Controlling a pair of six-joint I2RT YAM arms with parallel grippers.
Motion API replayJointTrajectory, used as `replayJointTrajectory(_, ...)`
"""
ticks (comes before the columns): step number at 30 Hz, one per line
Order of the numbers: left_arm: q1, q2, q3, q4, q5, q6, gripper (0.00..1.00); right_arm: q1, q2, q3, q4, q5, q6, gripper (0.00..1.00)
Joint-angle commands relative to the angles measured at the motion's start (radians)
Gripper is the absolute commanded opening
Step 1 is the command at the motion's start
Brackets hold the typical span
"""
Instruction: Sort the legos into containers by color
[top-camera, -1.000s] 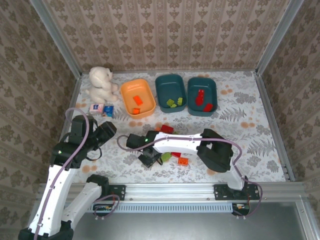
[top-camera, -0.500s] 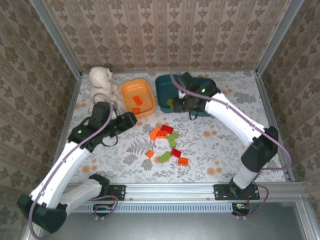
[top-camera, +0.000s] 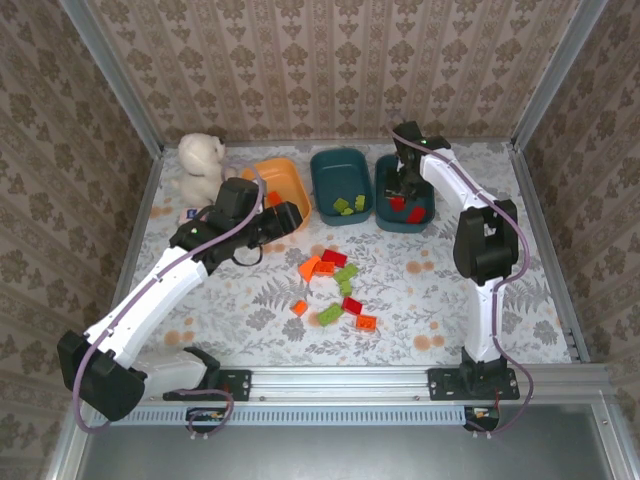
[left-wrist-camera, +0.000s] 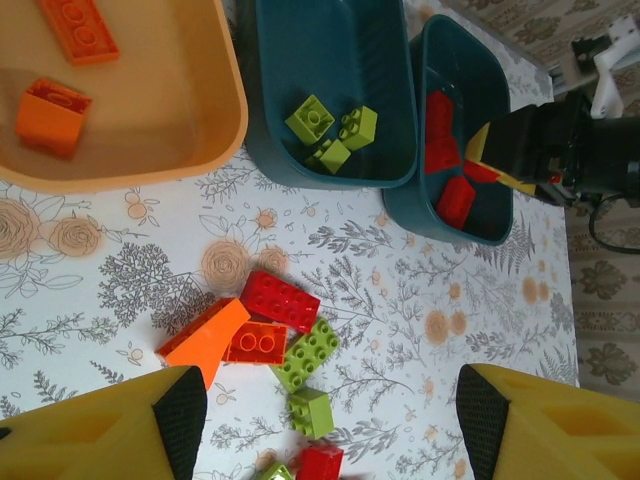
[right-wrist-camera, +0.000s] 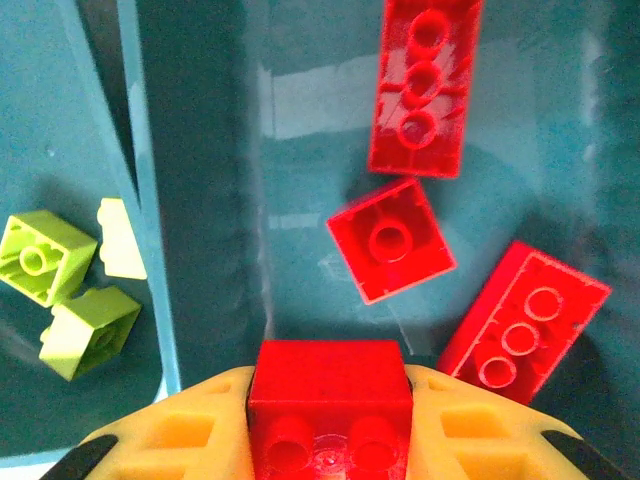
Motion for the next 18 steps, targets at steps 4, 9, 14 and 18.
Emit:
replayJointTrajectory(4,-0.006,0.021,0.026,0.019,-0.010,0.010,0.70,0.003,0.045,-0.002,-0.013,-0.073,0.042,0.31)
replayJointTrajectory(9,-0.006,0.039,0.044,0.019,0.002,0.022,0.70,-0.001,0.082,0.002,-0.016,-0.077,0.073,0.31)
replayJointTrajectory(14,-0.009,0.033,0.045,0.005,-0.001,0.029,0.70,-0.009,0.103,-0.005,-0.004,-0.085,0.087,0.31)
replayJointTrajectory(18,-0.009,0.022,0.049,-0.025,-0.009,0.040,0.70,-0.011,0.140,0.023,-0.024,-0.092,0.086,0.34)
